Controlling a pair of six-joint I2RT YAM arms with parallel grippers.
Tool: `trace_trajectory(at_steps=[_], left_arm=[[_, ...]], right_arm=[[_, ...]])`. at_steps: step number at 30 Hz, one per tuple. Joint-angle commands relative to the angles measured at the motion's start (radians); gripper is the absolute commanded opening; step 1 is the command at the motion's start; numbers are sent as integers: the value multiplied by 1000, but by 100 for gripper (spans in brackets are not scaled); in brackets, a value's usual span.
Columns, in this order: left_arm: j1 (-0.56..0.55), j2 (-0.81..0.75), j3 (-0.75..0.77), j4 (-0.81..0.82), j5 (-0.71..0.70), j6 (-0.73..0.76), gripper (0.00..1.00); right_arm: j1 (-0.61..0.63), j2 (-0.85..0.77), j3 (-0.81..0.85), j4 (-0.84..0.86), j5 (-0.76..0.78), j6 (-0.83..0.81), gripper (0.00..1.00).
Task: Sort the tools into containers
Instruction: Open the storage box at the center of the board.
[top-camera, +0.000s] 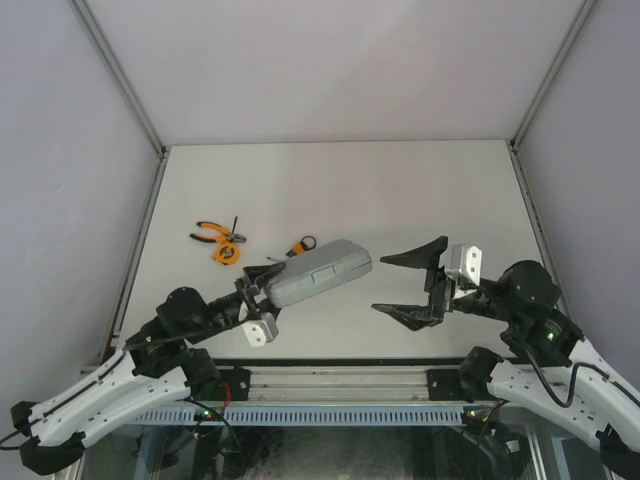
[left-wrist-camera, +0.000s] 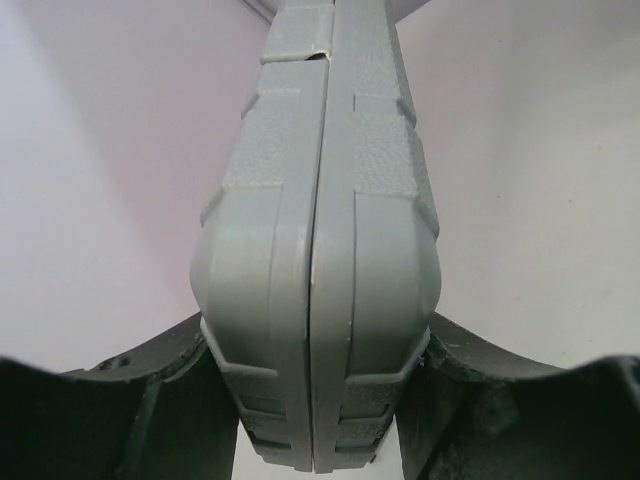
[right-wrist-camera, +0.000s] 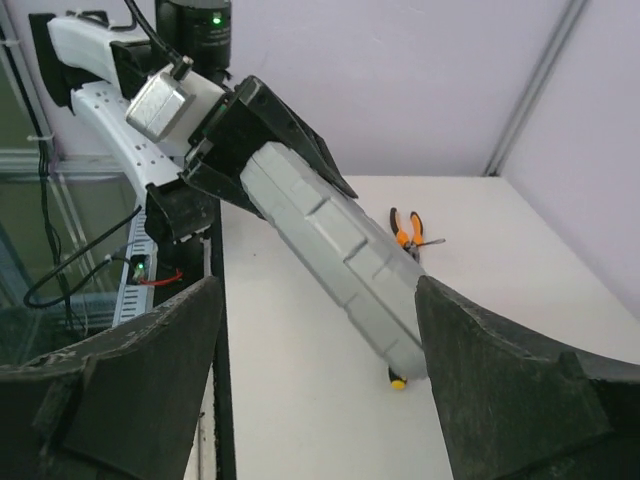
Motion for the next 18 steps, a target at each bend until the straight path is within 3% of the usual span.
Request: trace_trajectory(at_steps=[1,12,18], left_arm=[[2,-16,5,126,33,172,0],[2,47,51,7,10,474,0],[1,63,69,3,16,549,0]], right_arm=[[40,86,94,14,-72,-162,75],[58,298,260,-177,-307,-331,58],[63,351,261,-232,-258,-406,56]])
